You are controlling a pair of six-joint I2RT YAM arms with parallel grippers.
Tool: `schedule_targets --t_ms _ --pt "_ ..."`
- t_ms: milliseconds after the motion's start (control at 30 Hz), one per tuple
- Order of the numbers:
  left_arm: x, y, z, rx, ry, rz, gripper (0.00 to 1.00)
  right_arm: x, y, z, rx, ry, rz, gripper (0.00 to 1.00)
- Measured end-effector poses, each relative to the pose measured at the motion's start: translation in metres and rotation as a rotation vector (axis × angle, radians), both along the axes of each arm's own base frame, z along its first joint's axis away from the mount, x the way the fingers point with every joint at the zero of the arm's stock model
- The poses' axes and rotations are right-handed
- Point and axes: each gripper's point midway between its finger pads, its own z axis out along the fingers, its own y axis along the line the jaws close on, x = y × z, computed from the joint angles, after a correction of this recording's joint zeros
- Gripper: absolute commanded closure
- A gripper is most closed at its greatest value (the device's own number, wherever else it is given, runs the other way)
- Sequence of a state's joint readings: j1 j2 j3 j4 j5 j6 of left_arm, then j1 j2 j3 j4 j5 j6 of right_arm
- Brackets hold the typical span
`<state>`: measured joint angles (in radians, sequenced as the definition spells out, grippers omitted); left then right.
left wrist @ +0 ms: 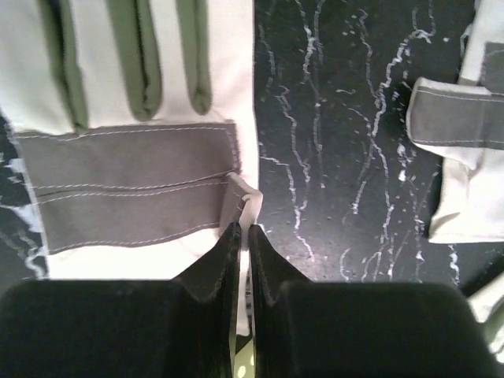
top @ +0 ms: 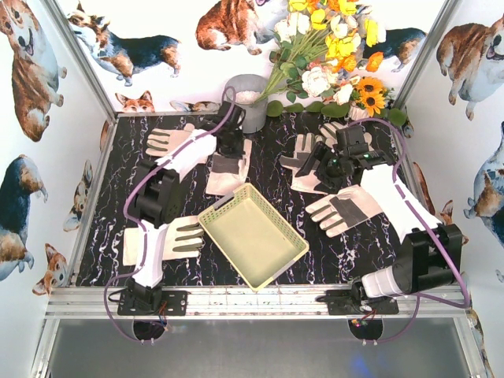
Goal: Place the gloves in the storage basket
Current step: Turn over the glove at the center of the board, then move the glove to the center of the board.
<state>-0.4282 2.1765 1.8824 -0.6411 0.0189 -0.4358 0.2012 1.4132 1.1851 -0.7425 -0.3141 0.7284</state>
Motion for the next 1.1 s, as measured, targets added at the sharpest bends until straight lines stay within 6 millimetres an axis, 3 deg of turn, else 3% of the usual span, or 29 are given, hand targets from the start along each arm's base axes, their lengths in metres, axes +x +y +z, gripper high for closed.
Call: schedule_targets --t_ms 300,367,467,633,733,867,1000,1100 --pt "0.004 -0.031 -0.01 -0.16 -0.002 0.012 1.0 -0.008 -0.001 -0.004 0.003 0.026 -0.007 0.21" --pt "0.002 -0.037 -0.014 -0.204 0.015 0.025 0.86 -0.008 -0.001 -0.003 0.005 0.026 -0.006 0.21" --pt "0.003 -0.05 -0.008 -0.28 0.02 0.026 0.49 -0.008 0.001 -0.003 0.014 0.028 -0.009 0.21" --pt "0.009 -0.061 0.007 -0.391 -0.002 0.032 0.28 -0.003 0.002 0.0 0.024 0.016 -0.03 0.22" --pt "0.004 -0.044 0.014 -0.405 -0.004 0.054 0.25 0.0 -0.001 -0.002 -0.007 0.005 -0.048 0.22" --pt "0.004 0.005 0.046 -0.411 -0.062 0.117 0.22 0.002 0.01 -0.005 -0.026 0.004 -0.042 0.2" --pt "0.004 0.063 0.07 -0.41 -0.114 0.203 0.22 0.026 0.048 -0.015 0.009 0.015 0.02 0.2" --pt "0.006 0.096 0.063 -0.382 -0.112 0.244 0.25 0.049 0.079 -0.03 0.054 0.031 0.055 0.2"
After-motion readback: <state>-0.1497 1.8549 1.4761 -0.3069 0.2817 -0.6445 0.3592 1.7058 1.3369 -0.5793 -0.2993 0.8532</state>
